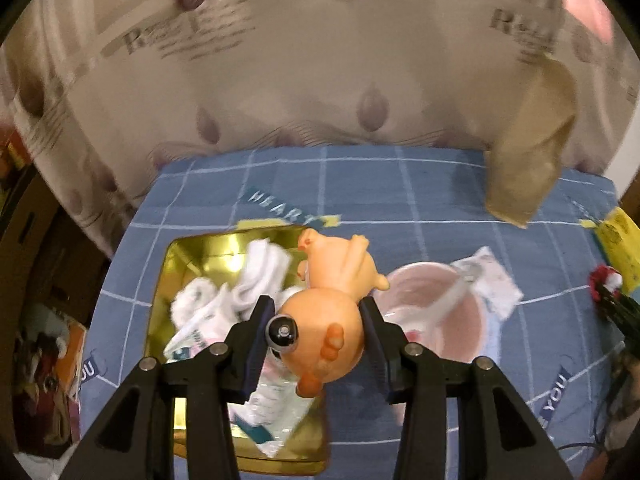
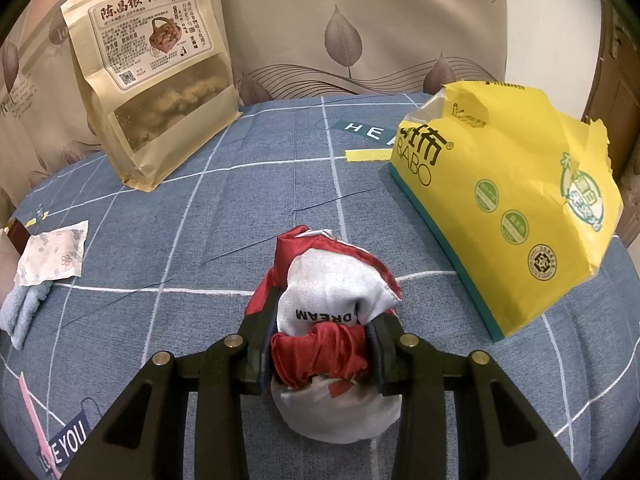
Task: Organize soft objects
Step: 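Carry the orange plush toy into the gold tin with the left gripper and release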
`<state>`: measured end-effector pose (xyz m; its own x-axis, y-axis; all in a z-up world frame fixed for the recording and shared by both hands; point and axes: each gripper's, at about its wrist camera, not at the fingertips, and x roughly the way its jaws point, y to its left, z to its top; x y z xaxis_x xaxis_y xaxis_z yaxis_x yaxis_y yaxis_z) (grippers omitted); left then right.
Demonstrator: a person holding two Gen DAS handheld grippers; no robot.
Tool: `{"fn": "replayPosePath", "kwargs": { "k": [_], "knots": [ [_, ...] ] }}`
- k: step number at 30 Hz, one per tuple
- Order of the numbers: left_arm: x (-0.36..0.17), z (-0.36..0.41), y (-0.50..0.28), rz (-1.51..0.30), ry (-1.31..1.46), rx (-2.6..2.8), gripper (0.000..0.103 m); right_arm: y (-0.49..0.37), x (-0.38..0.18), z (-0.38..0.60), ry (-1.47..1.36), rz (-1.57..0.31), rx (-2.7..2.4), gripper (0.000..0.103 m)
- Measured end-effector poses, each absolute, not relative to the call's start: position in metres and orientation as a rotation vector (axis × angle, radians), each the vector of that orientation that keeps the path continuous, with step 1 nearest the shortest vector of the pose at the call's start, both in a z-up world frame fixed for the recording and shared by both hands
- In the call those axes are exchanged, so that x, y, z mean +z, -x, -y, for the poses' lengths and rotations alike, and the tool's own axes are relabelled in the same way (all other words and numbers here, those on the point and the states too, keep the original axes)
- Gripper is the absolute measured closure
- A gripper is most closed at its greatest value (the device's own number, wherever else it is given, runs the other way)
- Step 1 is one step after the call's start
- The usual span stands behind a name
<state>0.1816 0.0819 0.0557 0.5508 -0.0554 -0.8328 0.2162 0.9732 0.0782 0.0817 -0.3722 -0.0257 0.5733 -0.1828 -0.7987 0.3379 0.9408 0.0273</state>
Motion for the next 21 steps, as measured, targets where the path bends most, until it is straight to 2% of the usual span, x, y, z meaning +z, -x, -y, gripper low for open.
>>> {"fn": "replayPosePath", "kwargs": {
  "k": [11, 21],
  "knots": [
    [0.034, -0.131, -0.212, -1.023, -0.072, -0.062, 0.059, -0.082, -0.026, 0.373, -0.181, -0.912, -0.308, 0.068],
    [0.050, -0.150, -0.245, -0.974, -0.072, -0.006, 0.059, -0.082, -0.027, 0.373, -0.176, -0.913, -0.309, 0.068]
  ]
}}
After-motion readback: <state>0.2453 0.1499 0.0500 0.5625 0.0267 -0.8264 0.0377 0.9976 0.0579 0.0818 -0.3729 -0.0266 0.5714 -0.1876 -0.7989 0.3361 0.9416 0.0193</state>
